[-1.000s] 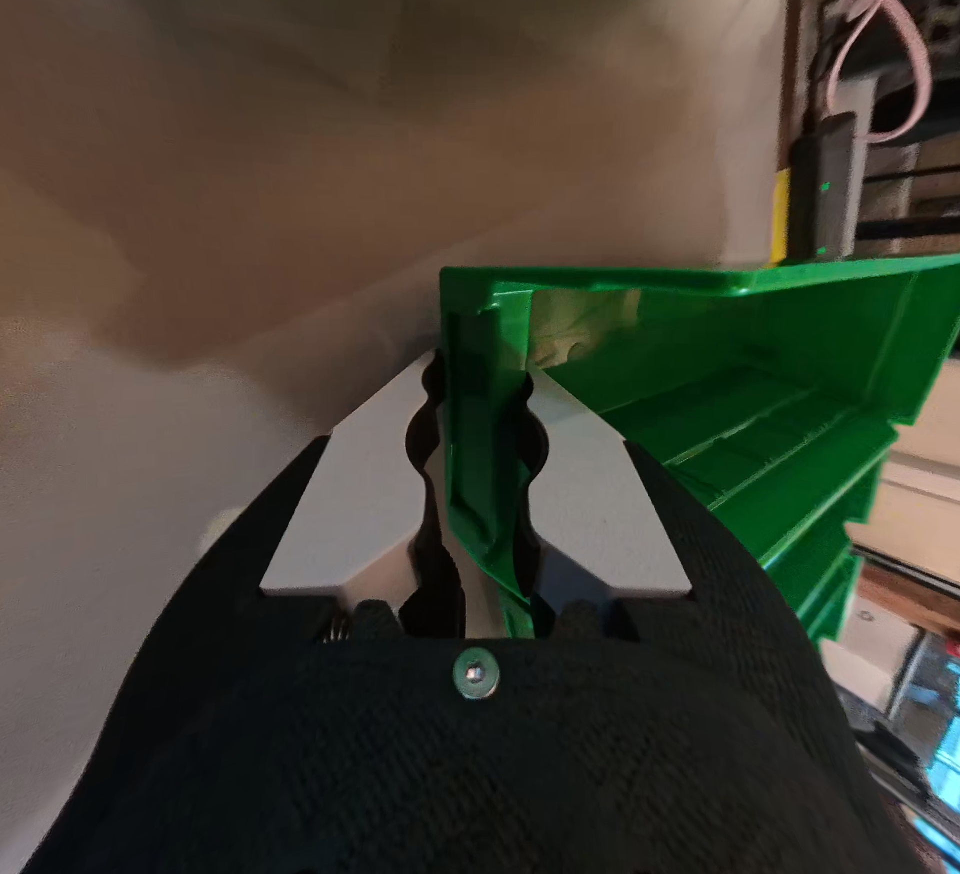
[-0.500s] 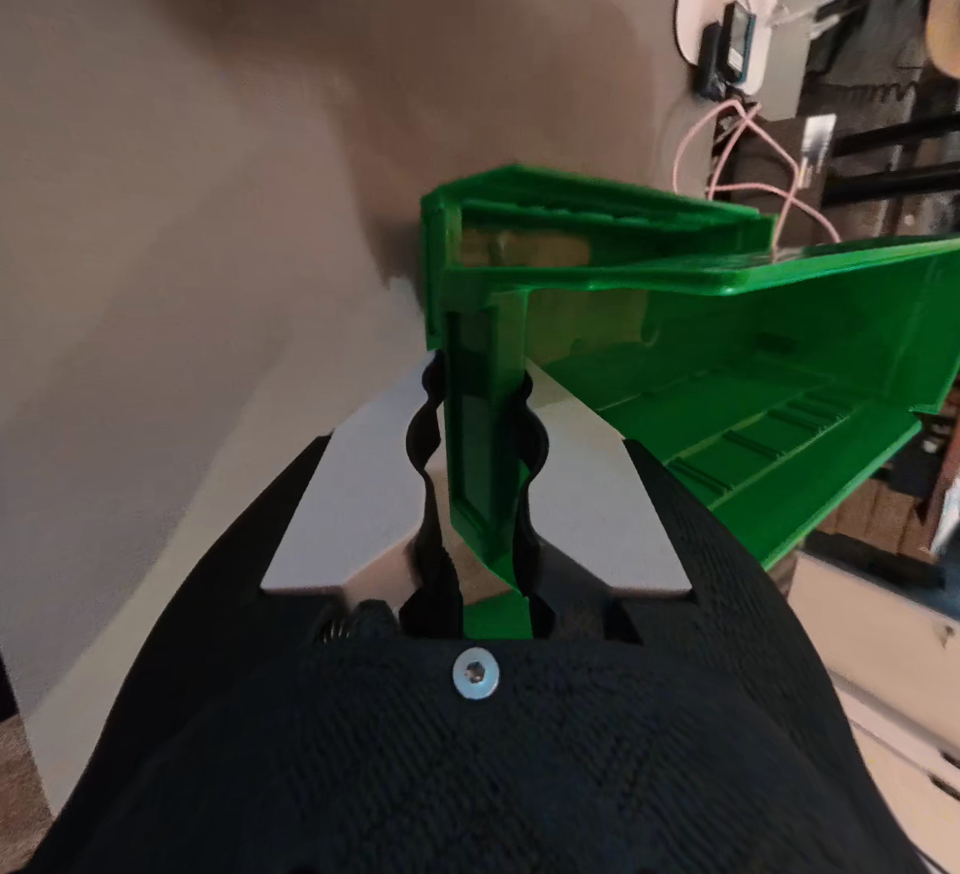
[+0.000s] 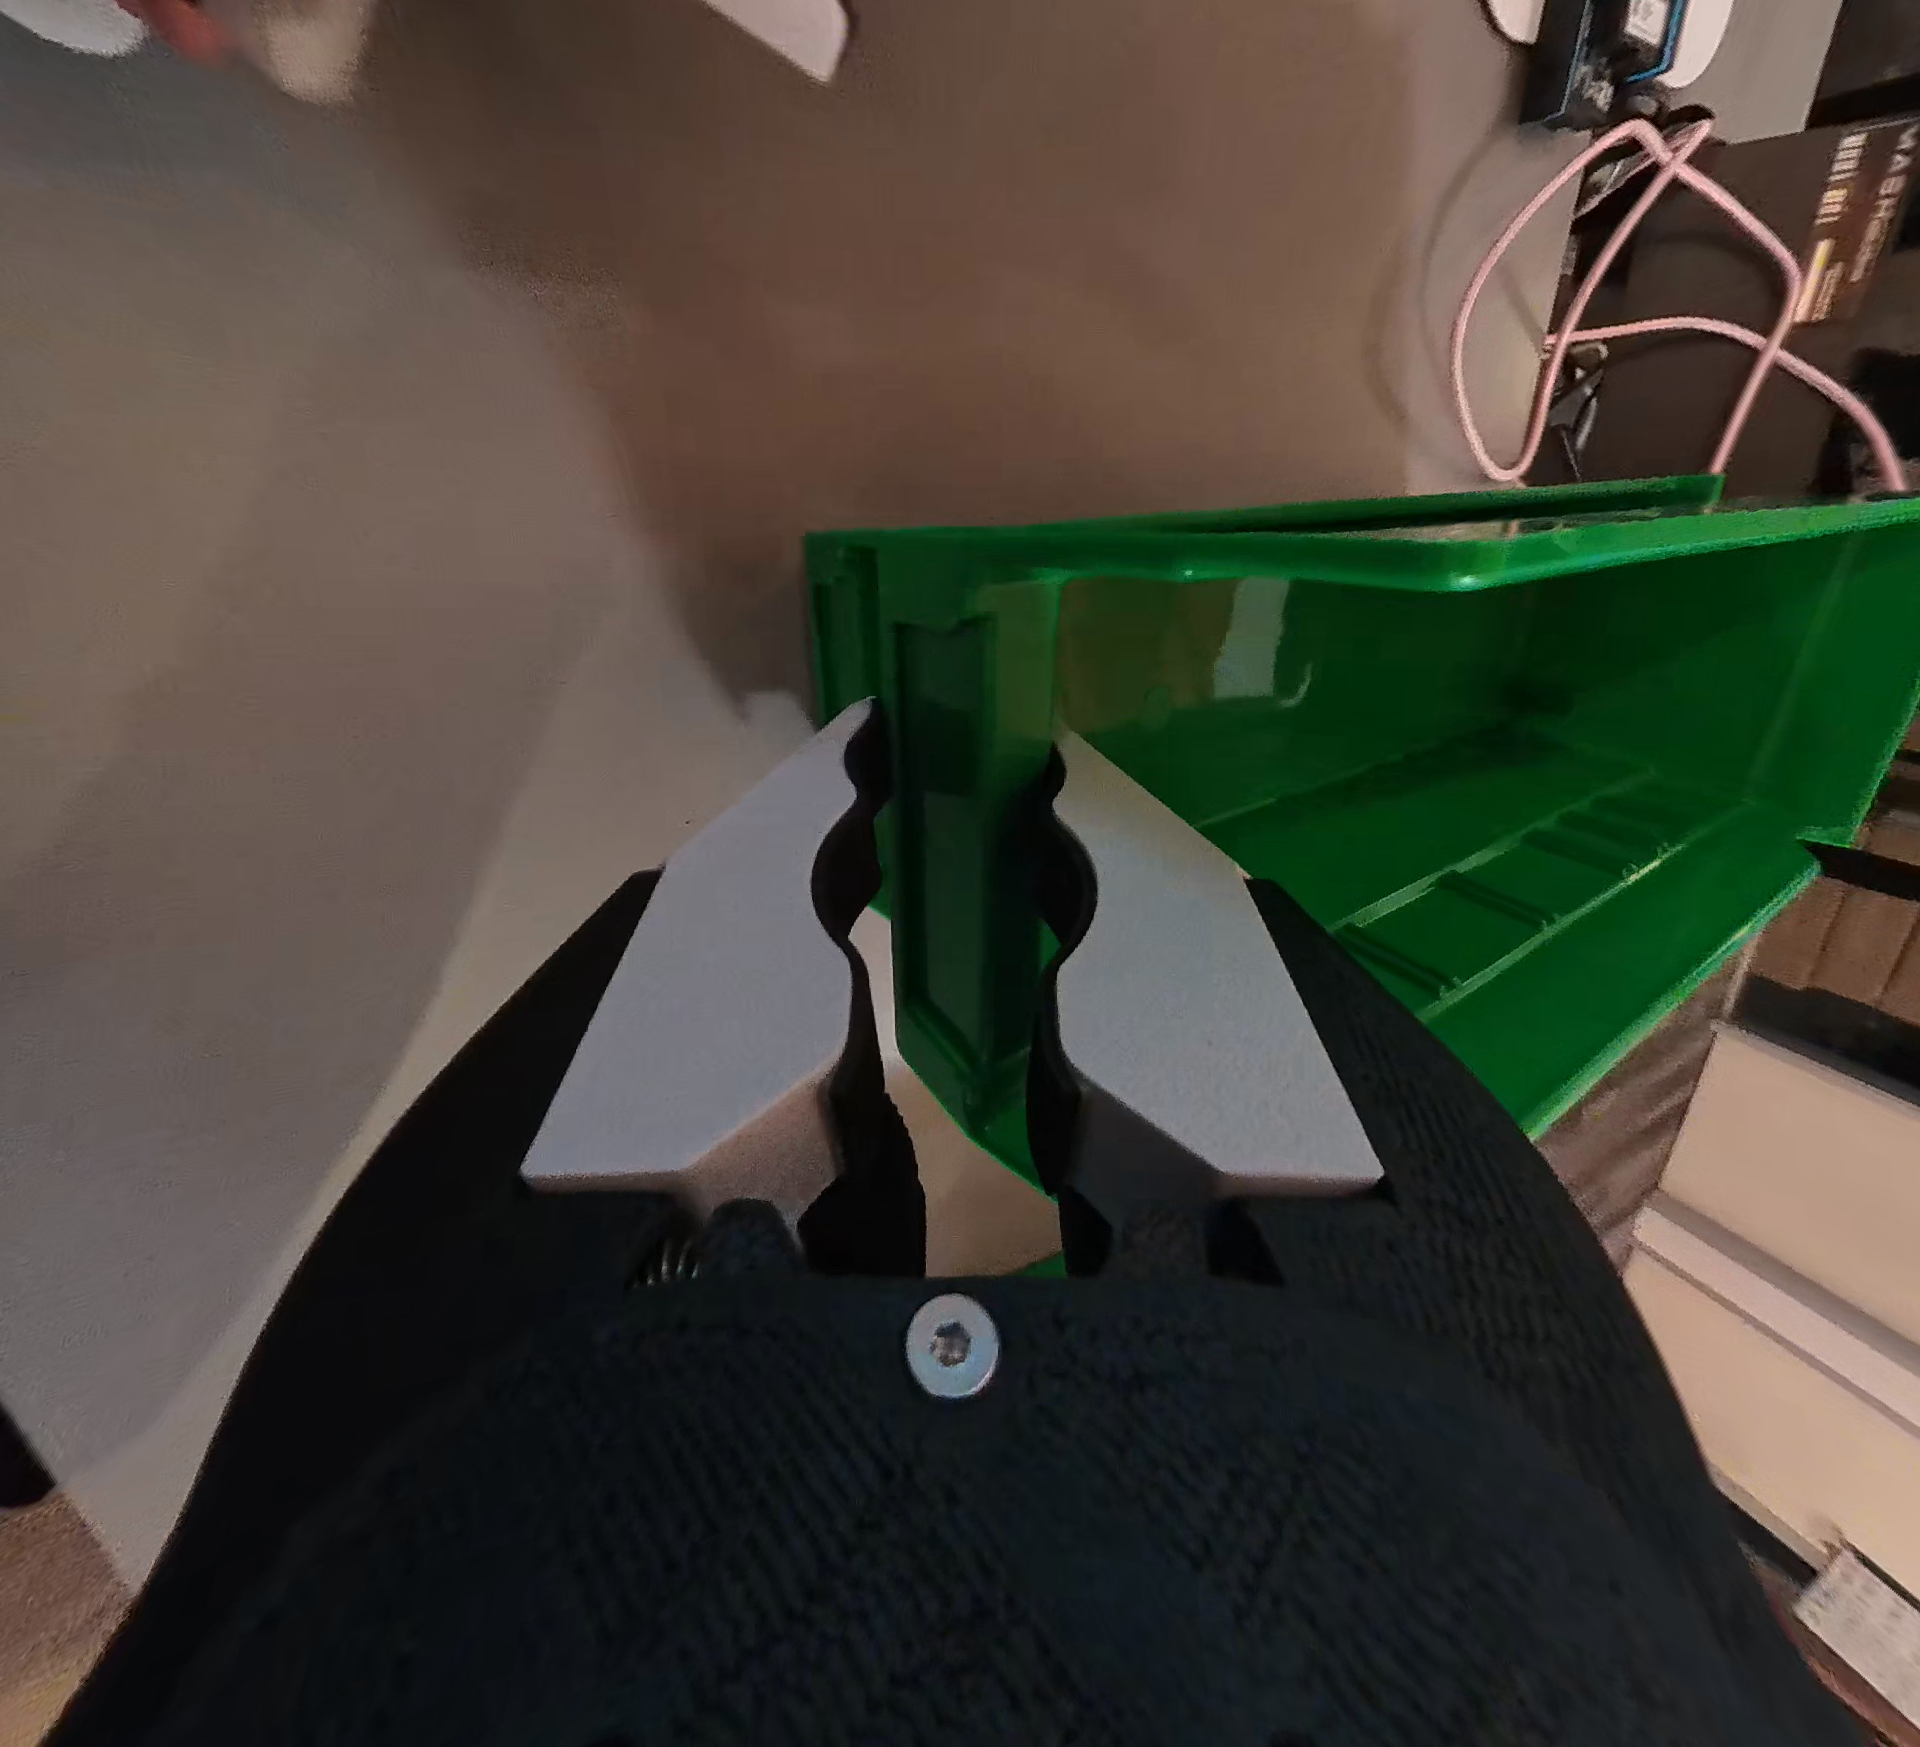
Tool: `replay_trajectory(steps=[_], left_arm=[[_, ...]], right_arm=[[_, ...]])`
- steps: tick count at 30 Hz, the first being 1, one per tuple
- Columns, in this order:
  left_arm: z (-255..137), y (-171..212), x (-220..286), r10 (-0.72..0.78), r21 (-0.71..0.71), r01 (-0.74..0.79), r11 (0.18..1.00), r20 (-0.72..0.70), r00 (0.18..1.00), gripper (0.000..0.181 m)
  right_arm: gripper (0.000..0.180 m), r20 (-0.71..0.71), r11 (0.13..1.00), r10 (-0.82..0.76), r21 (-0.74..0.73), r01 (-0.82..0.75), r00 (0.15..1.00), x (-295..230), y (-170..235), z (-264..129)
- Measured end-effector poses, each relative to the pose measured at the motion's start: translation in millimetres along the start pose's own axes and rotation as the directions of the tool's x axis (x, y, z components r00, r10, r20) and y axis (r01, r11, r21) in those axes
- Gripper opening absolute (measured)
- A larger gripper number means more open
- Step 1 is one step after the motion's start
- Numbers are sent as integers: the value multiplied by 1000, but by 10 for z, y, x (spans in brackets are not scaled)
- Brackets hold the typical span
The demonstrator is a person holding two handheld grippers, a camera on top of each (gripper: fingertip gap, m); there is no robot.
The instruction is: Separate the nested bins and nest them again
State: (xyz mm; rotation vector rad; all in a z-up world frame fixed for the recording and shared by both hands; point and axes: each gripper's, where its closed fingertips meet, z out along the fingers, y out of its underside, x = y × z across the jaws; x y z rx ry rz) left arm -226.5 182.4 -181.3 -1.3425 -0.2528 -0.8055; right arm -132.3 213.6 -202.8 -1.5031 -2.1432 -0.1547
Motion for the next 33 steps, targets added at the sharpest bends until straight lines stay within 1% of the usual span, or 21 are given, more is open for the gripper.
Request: replay_trajectory(steps=[1,8,11,12,14,15,17,19,20,22,24,26,27,28,33], left_arm=[[1,7,-2,-8,-3,8,1000,-4,1000,90],[-7,18,-13,-42,-7,42,999,-14,999,90],[2,40,-11,-52,-17,52,999,-18,998,90],[4,51,-13,-52,-22,51,998,-16,999,90],[9,61,-14,-50,-27,49,998,-14,999,92],[9,63,-23,-48,-29,47,998,-7,999,94],[5,65,-73,-32,-32,33,999,29,999,107],[2,66,-98,-17,-36,18,999,48,999,109],[3,70,-94,-16,-39,18,999,45,999,110],[8,79,-93,-23,-42,24,999,42,999,109],[14,93,-95,-26,-47,28,998,43,999,108],[19,106,-90,-27,-53,29,998,41,999,108],[19,111,-88,-28,-55,30,998,39,999,108],[18,112,-86,-30,-56,32,998,37,999,107],[21,117,-71,-36,-59,38,998,24,999,104]], right_arm=[[23,-1,1000,-4,-9,4,1000,4,12,48],[24,30,1000,10,-16,-10,999,-98,54,306],[25,-2,1000,23,15,-23,1000,-89,10,389],[33,-25,999,27,40,-26,999,-65,-29,389],[77,-62,997,37,70,-33,997,-19,-81,327],[92,-55,996,46,79,-41,997,-27,-94,283],[92,-23,994,55,97,-53,998,-70,-101,193],[89,-12,990,62,129,-60,998,-100,-106,86],[77,-7,986,61,156,-59,998,-117,-125,31],[63,-27,983,51,178,-46,998,-96,-140,9],[49,-75,992,39,127,-29,996,-14,-70,129],[46,-63,996,27,85,-22,998,-25,-21,282],[34,-52,997,19,70,-16,998,-43,-3,342],[27,-40,998,18,66,-15,999,-69,0,377],[28,-132,996,43,84,-32,990,-33,5,385]])
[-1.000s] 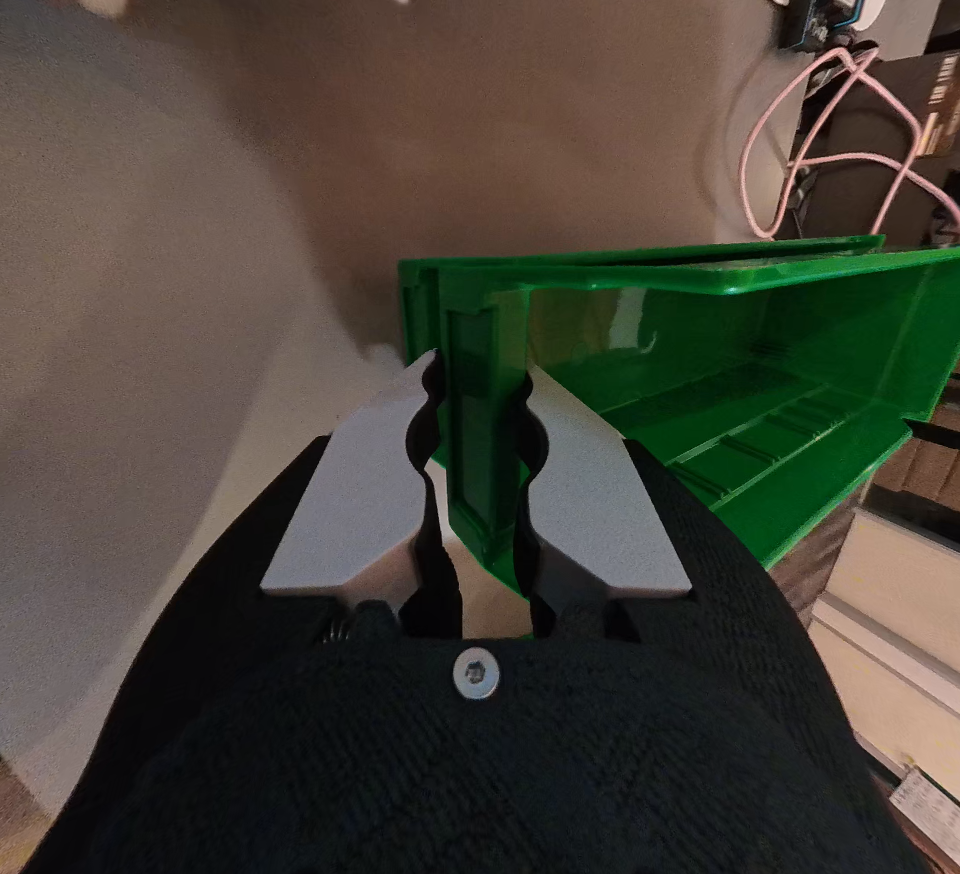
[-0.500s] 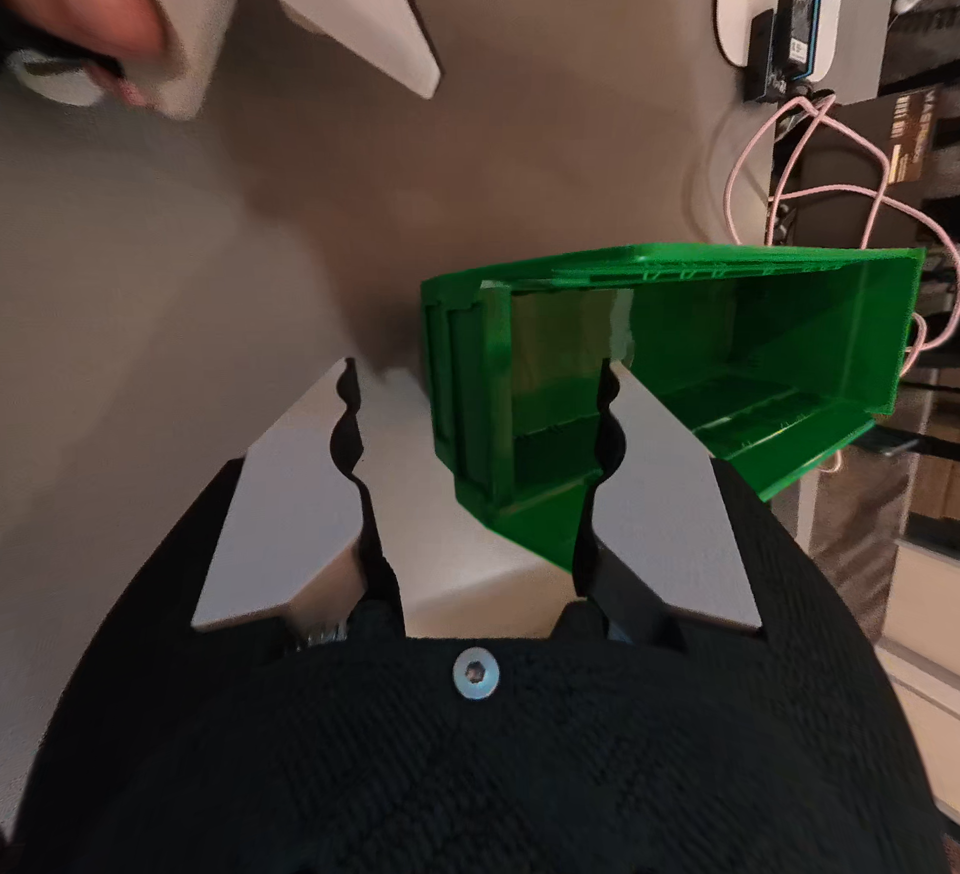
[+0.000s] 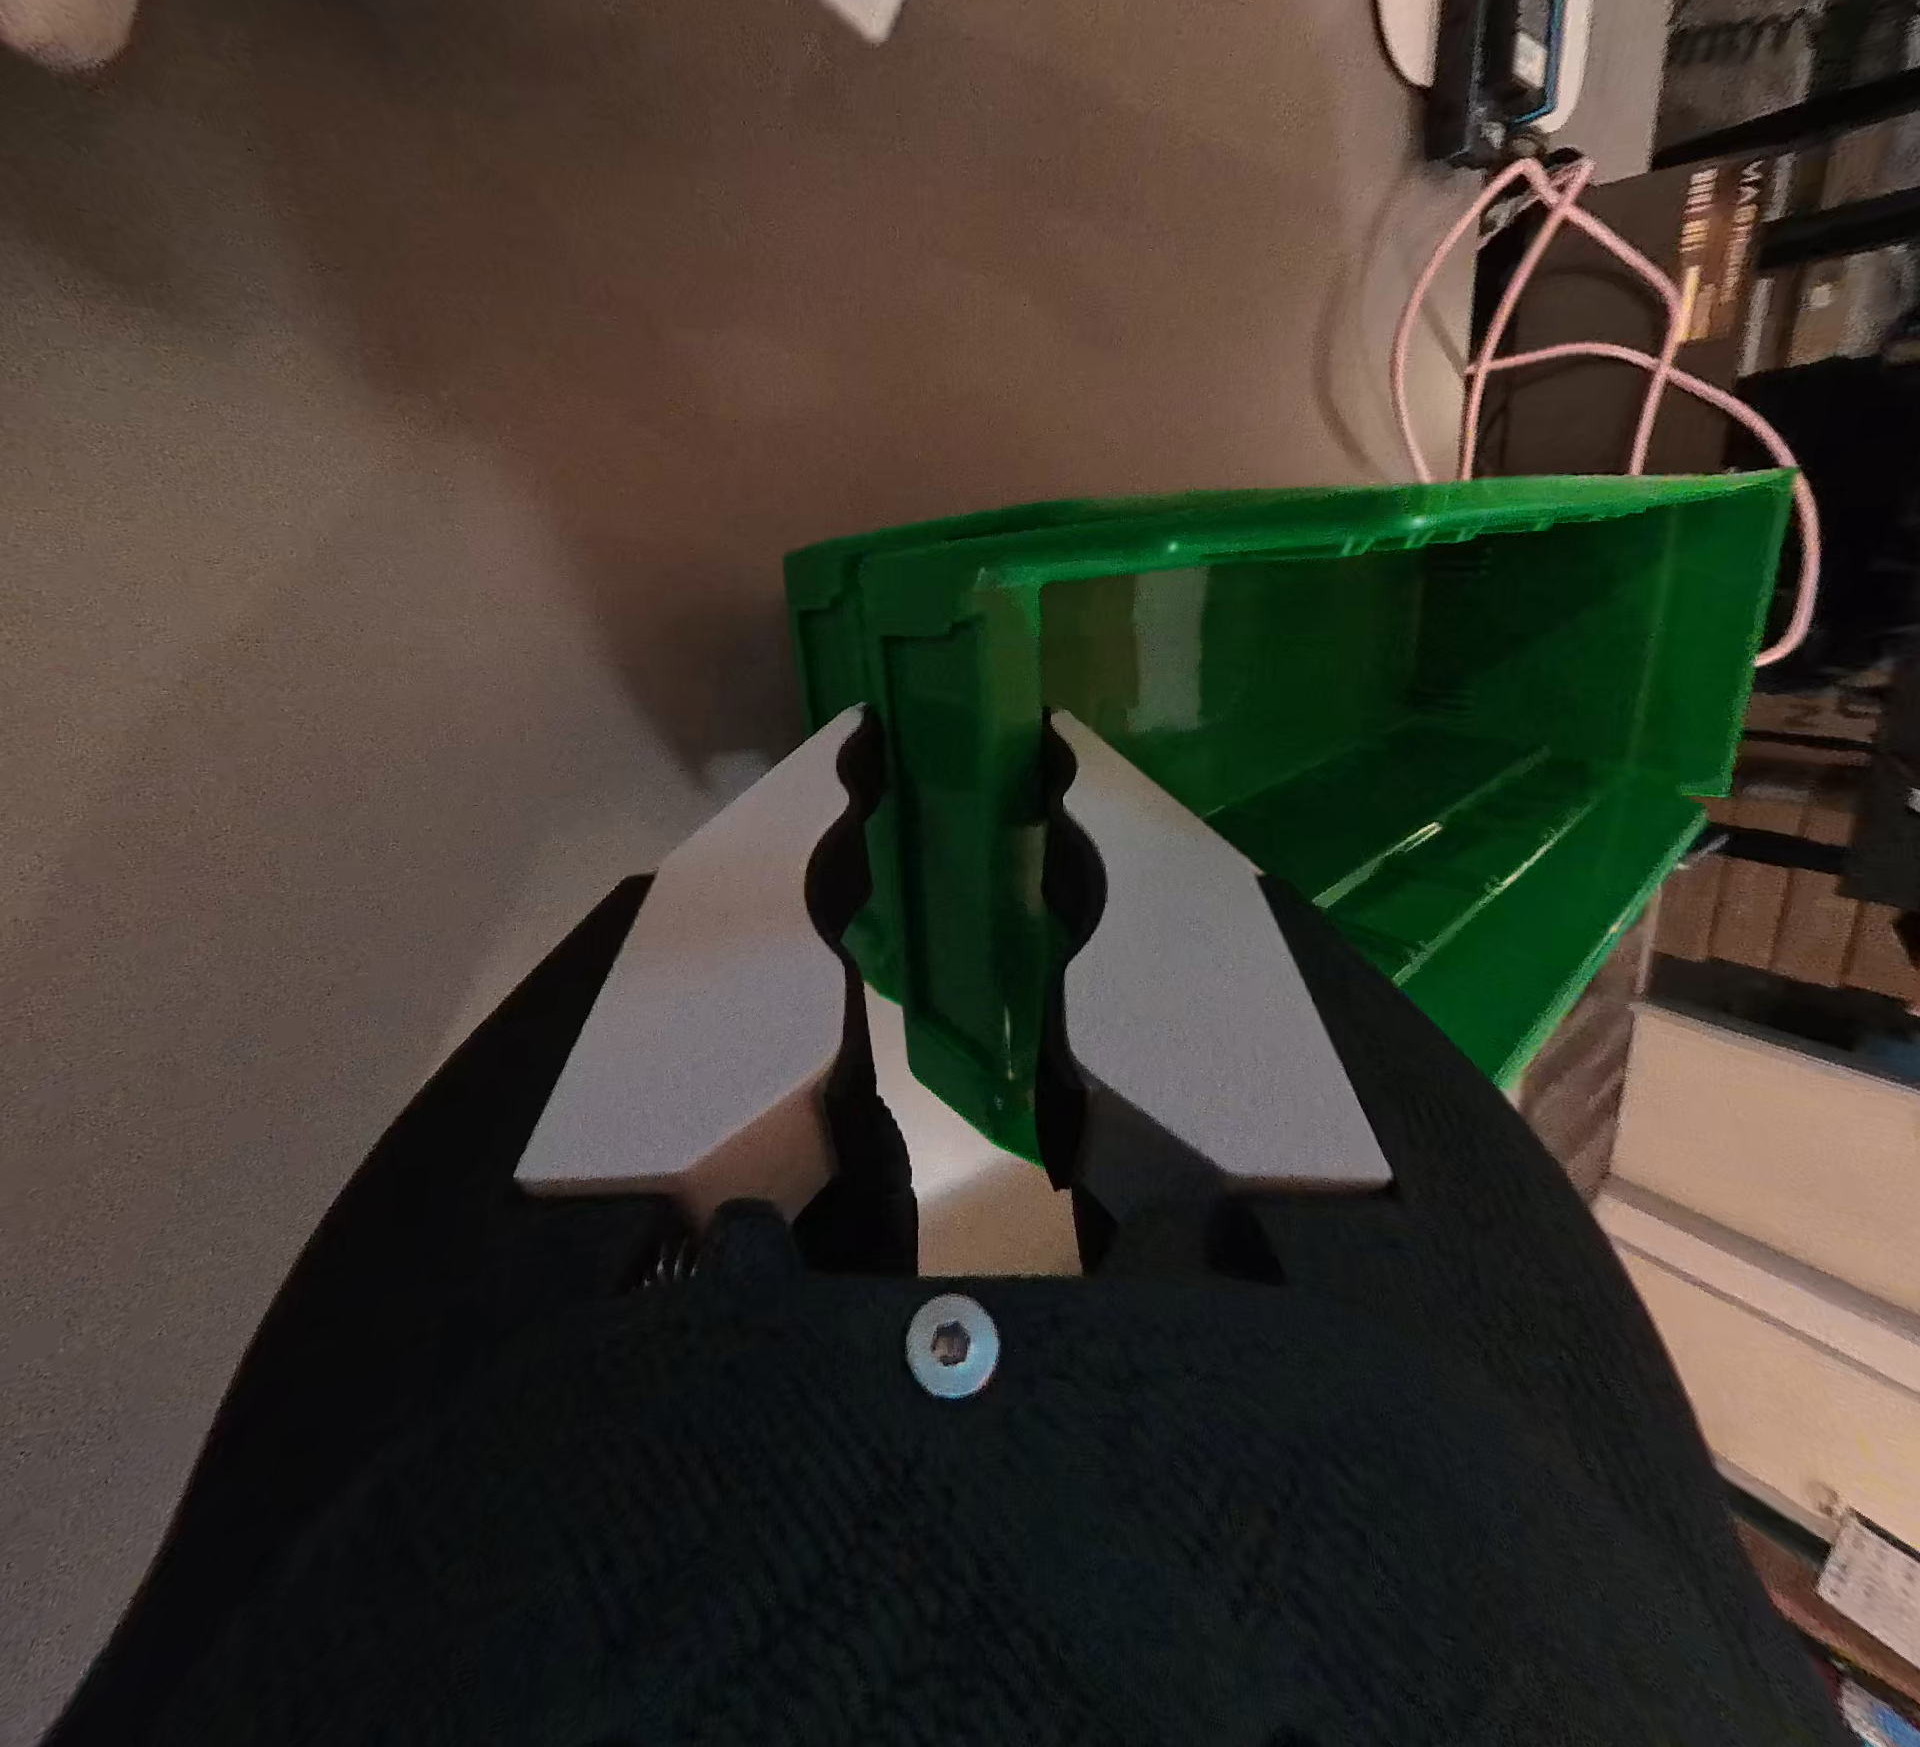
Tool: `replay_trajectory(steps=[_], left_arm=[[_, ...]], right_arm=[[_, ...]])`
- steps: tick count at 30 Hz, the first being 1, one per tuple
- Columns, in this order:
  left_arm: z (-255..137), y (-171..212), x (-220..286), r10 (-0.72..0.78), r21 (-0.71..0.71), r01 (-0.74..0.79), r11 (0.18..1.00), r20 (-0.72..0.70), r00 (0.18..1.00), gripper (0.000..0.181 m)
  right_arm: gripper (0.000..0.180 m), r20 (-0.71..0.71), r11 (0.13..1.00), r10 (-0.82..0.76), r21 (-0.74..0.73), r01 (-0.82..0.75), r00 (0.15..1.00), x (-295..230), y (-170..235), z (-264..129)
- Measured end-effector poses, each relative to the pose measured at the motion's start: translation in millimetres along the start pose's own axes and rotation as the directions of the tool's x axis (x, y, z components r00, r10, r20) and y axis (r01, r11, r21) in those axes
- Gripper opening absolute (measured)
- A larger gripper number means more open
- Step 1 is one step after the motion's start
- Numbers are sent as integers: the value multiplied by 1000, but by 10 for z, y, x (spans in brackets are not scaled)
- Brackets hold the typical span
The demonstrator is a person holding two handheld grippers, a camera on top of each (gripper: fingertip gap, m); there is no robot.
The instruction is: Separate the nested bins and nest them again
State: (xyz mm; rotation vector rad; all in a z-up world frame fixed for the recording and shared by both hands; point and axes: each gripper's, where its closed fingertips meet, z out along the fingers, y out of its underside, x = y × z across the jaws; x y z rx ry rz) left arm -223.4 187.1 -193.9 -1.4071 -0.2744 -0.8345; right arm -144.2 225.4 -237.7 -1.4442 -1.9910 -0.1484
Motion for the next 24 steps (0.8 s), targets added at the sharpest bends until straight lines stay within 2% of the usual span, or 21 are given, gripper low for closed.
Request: replay_trajectory(steps=[9,13,17,18,21,24], left_arm=[[25,51,8,-18,-26,18,999,-11,1000,103],[31,61,16,-17,-31,17,999,-15,1000,103],[44,85,26,-28,-42,27,999,-24,999,103],[45,88,28,-29,-43,27,999,-25,999,103],[45,88,30,-30,-43,29,999,-27,999,102],[45,87,33,-35,-43,33,999,-30,999,102]], right_arm=[[29,-96,999,24,-23,-26,995,88,-11,90],[29,-68,999,32,-9,-33,997,83,-1,158],[27,42,999,31,-15,-31,999,6,42,114],[30,80,999,35,-12,-34,996,-30,53,98],[56,198,999,53,-13,-51,979,-171,98,34],[61,189,998,49,28,-55,981,-152,88,-67]])
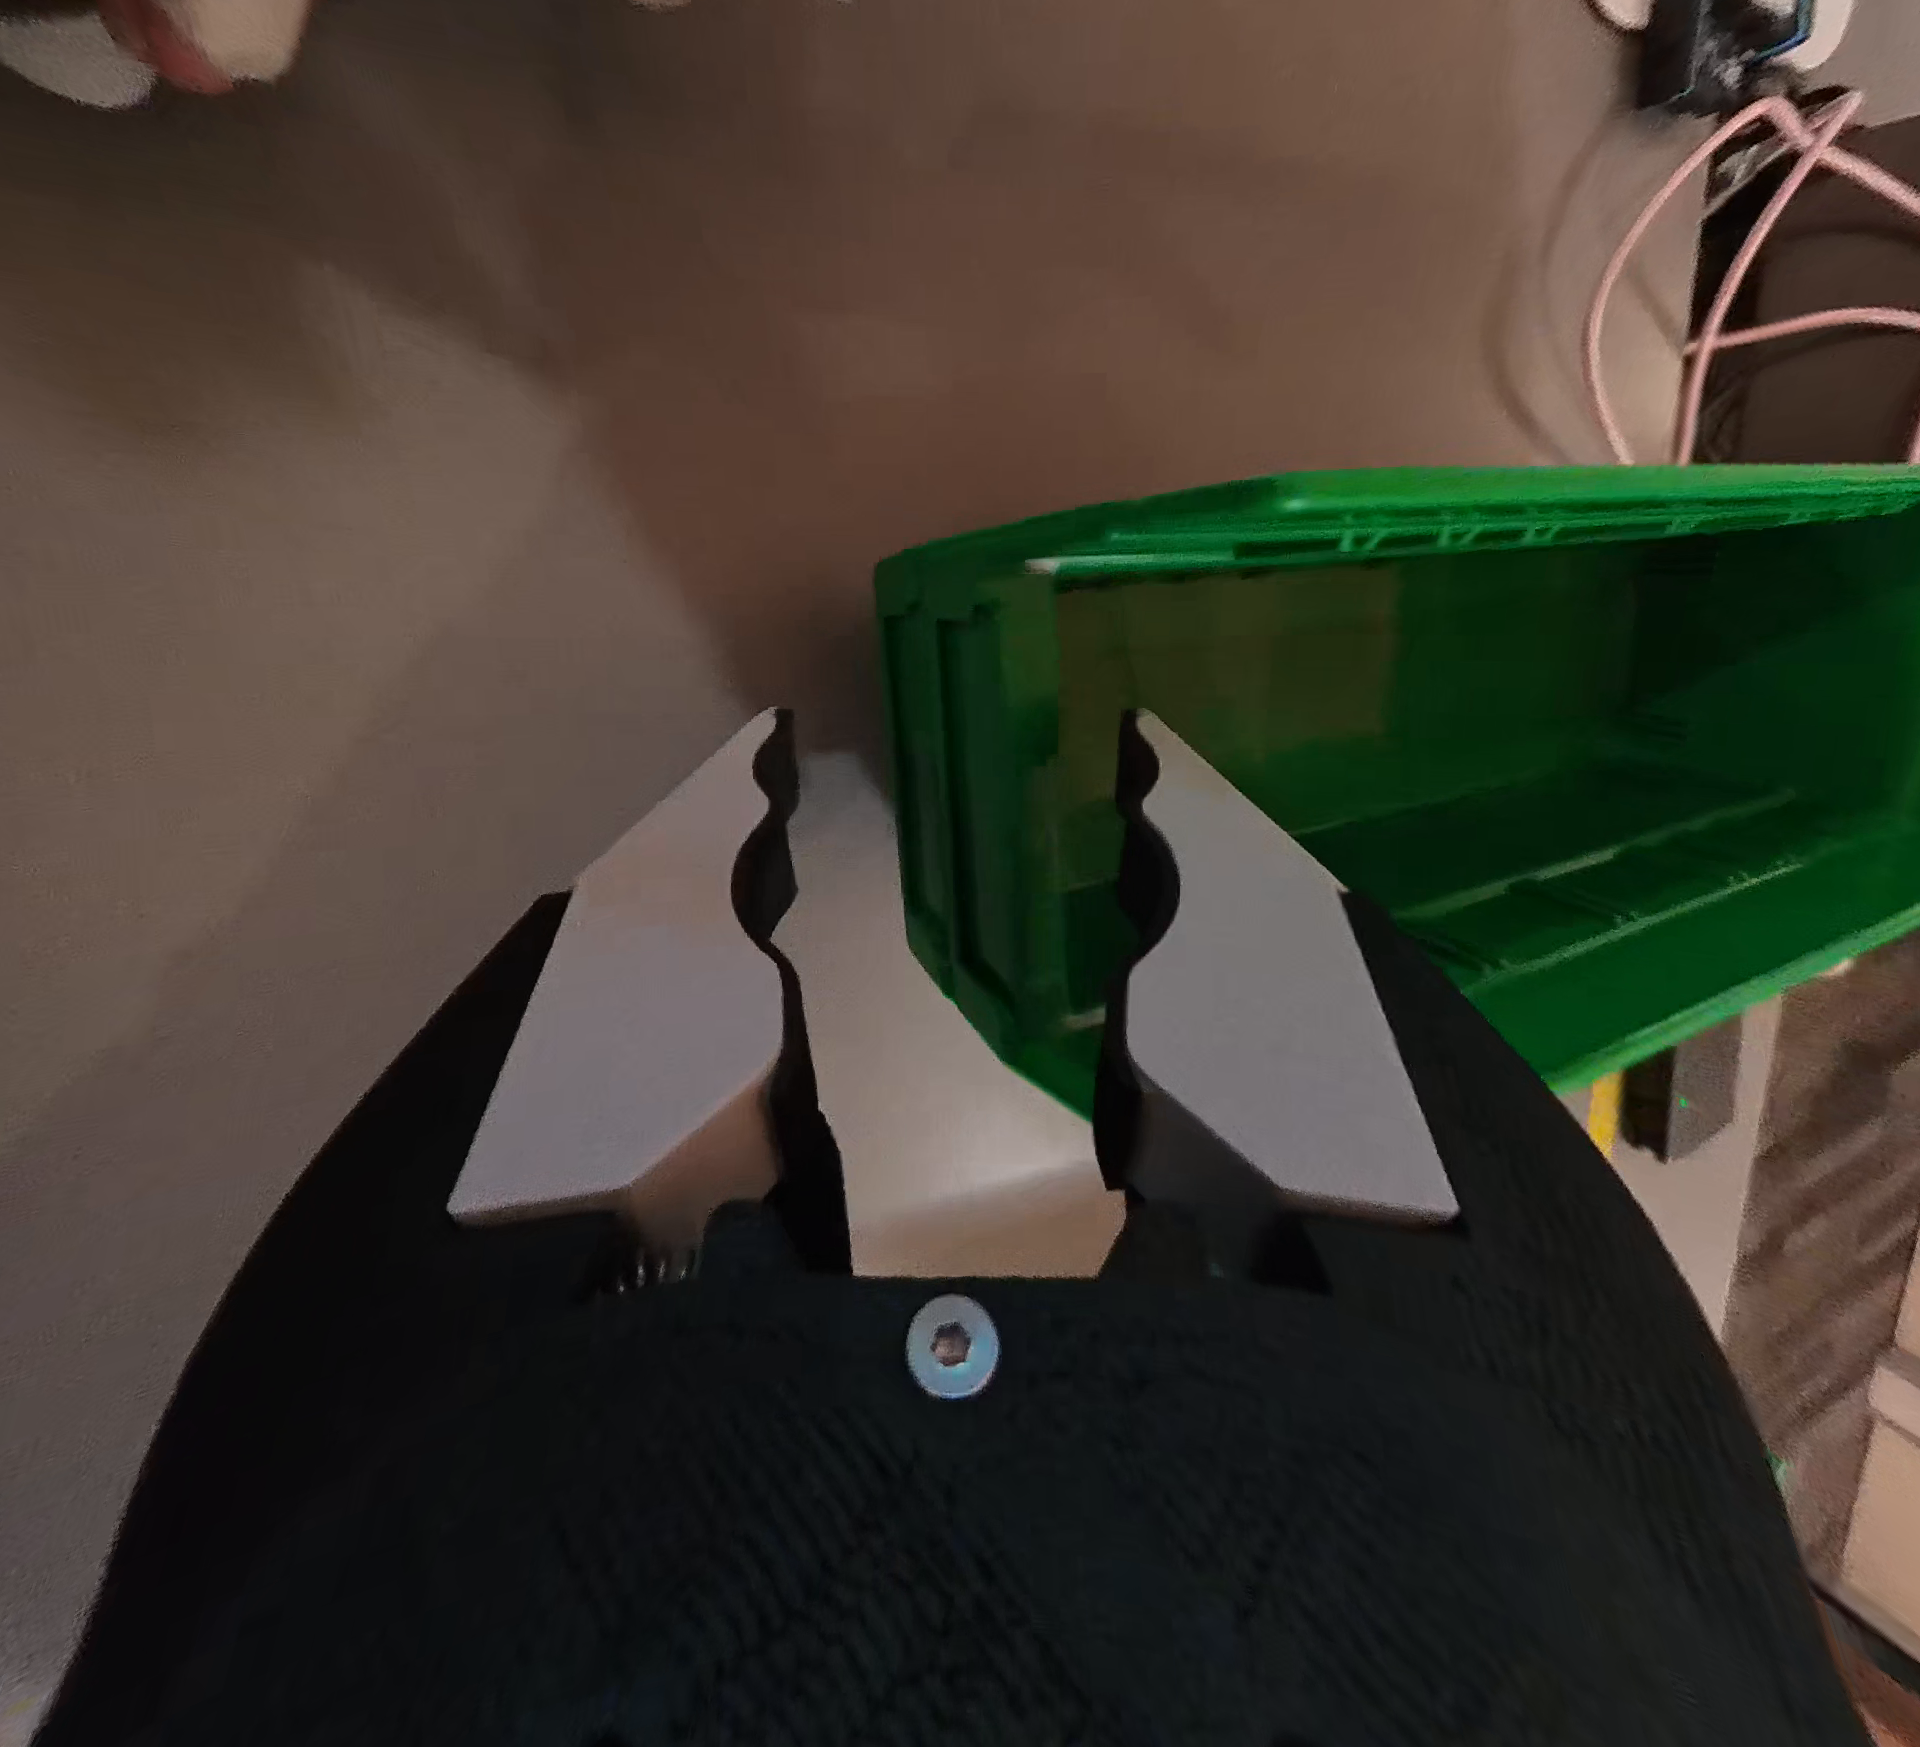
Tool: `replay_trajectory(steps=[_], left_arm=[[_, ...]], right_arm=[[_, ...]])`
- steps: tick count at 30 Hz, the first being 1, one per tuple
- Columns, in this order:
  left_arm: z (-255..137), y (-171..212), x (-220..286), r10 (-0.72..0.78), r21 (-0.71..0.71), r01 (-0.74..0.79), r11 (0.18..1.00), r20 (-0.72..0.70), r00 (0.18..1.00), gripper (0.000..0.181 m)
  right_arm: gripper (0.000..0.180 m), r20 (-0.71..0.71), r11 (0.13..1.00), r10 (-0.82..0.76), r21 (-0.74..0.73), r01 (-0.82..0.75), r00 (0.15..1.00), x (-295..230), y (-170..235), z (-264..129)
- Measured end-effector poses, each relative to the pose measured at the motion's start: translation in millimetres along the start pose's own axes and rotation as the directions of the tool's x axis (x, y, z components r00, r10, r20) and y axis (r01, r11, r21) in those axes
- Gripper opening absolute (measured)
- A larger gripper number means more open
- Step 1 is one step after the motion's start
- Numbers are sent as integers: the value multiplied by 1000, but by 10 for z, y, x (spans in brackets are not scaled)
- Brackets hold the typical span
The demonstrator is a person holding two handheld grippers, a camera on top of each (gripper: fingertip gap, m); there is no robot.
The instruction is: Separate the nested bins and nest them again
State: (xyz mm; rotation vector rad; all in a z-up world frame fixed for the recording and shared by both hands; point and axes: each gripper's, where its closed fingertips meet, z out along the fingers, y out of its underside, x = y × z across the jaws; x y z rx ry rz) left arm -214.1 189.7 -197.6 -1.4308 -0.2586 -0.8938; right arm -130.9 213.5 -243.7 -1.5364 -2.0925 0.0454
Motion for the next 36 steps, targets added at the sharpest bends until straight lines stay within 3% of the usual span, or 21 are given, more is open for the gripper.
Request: replay_trajectory(steps=[6,10,14,17,24,28,33,36], left_arm=[[16,25,10,1,-13,-1,1000,-4,1000,102],[4,4,20,-5,-2,5,1000,-13,1000,102],[18,23,22,-4,-11,3,1000,-12,1000,102],[37,47,14,5,-23,-5,1000,-3,1000,102],[135,98,67,-12,-13,12,1000,-5,1000,104],[218,260,146,-2,-90,-1,996,-35,999,104],[189,200,146,-33,-58,30,998,-51,998,103],[188,197,143,-38,-56,35,998,-51,998,102]], right_arm=[[60,-70,999,-38,7,38,997,-45,75,-50],[66,-212,985,2,168,35,977,24,205,-599],[66,-473,983,136,176,-57,871,530,1187,-1230],[73,-493,983,180,51,-179,851,607,2164,-1385],[71,-385,956,21,-264,-131,923,489,3208,-1000],[53,-332,935,5,-333,-122,943,520,3393,-774],[28,-269,915,-6,-389,-102,963,430,3476,-599],[27,-268,912,-14,-398,-97,963,425,3442,-592]])
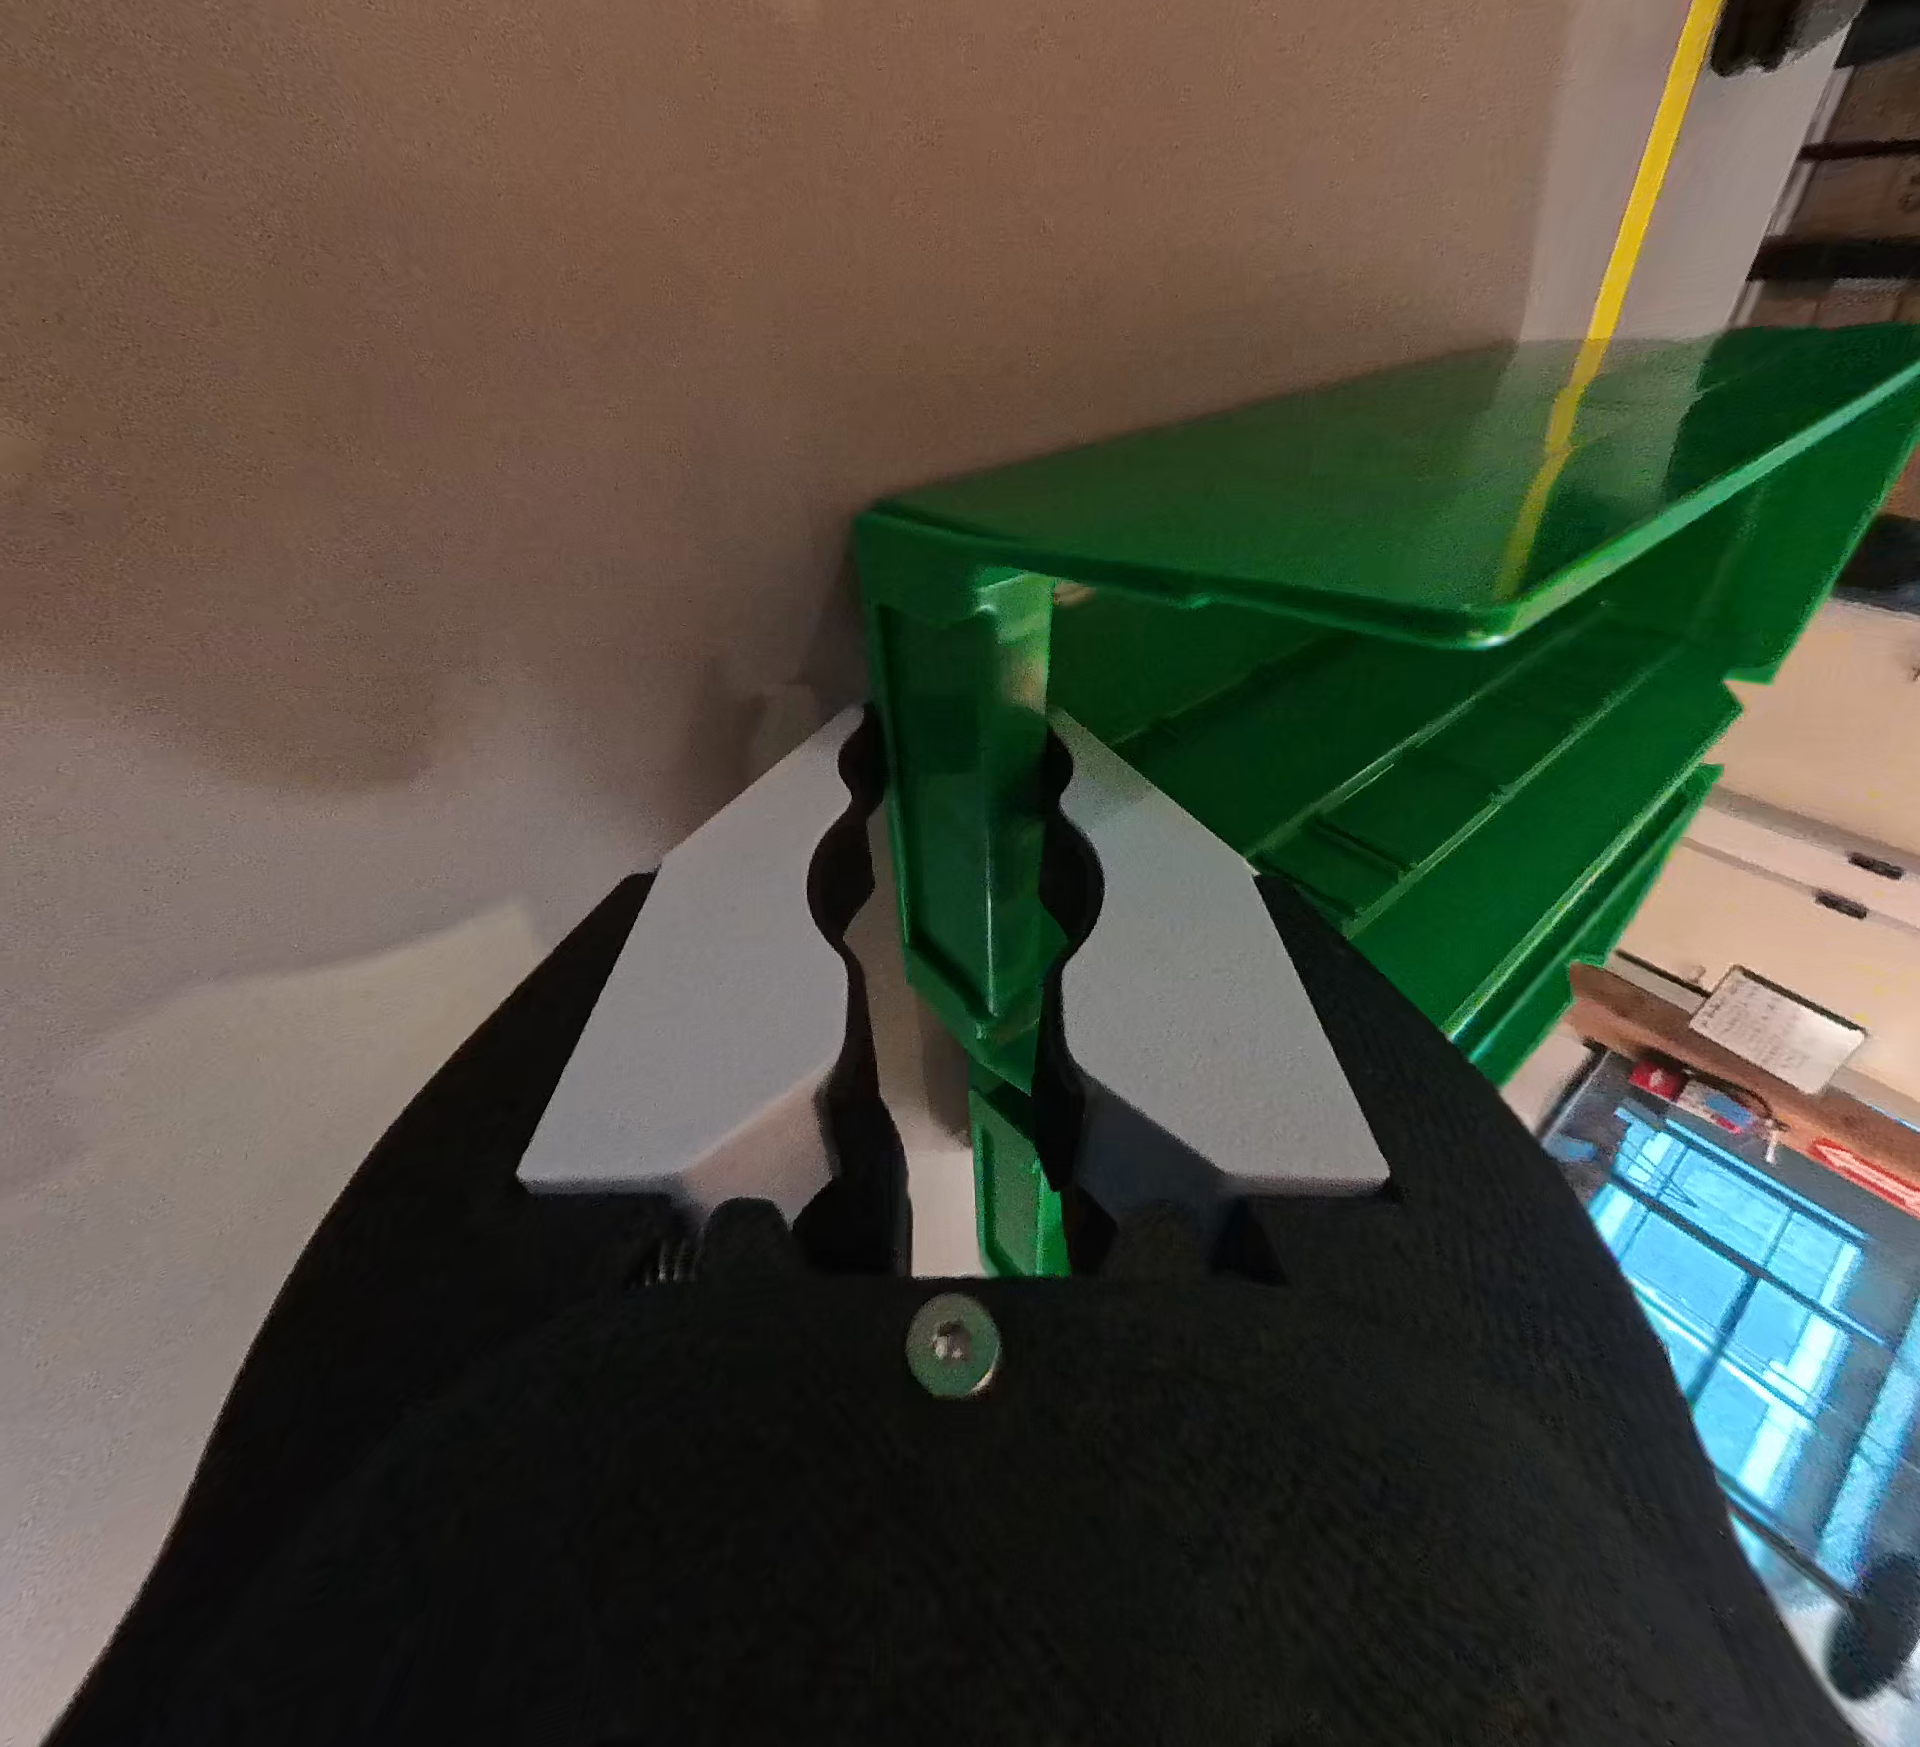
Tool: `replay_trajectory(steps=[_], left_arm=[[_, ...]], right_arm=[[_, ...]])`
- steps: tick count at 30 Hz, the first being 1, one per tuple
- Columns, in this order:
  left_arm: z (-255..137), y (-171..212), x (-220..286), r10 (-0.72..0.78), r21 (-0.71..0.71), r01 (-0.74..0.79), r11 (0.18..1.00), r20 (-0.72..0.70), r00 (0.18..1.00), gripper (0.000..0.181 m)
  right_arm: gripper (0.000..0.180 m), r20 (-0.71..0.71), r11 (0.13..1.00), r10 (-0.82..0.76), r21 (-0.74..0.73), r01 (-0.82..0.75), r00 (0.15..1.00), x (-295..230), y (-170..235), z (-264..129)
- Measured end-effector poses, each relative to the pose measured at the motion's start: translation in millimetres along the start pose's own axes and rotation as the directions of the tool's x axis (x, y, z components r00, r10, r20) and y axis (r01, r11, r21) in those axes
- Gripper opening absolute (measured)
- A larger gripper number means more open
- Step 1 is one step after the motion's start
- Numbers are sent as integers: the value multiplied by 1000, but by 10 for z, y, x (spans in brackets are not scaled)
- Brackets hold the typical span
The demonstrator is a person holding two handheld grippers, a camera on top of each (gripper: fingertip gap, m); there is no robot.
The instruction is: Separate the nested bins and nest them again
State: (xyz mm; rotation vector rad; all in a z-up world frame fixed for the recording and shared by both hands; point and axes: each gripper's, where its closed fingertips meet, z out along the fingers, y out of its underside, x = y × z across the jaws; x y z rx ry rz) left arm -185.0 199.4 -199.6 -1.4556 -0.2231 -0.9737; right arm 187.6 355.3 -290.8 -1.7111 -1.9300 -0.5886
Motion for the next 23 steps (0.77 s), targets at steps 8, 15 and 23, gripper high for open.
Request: replay_trajectory(steps=[8,15,23], left_arm=[[-35,-44,7,-50,20,51,999,-25,998,87],[-112,-144,-114,44,63,-50,997,93,995,117],[-222,-244,-166,35,111,-48,993,118,992,123]], right_arm=[[26,-138,999,31,39,-26,990,323,-622,-847],[26,-148,953,-15,297,59,989,473,-1992,-1754],[26,-50,911,-114,392,124,992,228,-3074,-1893]])
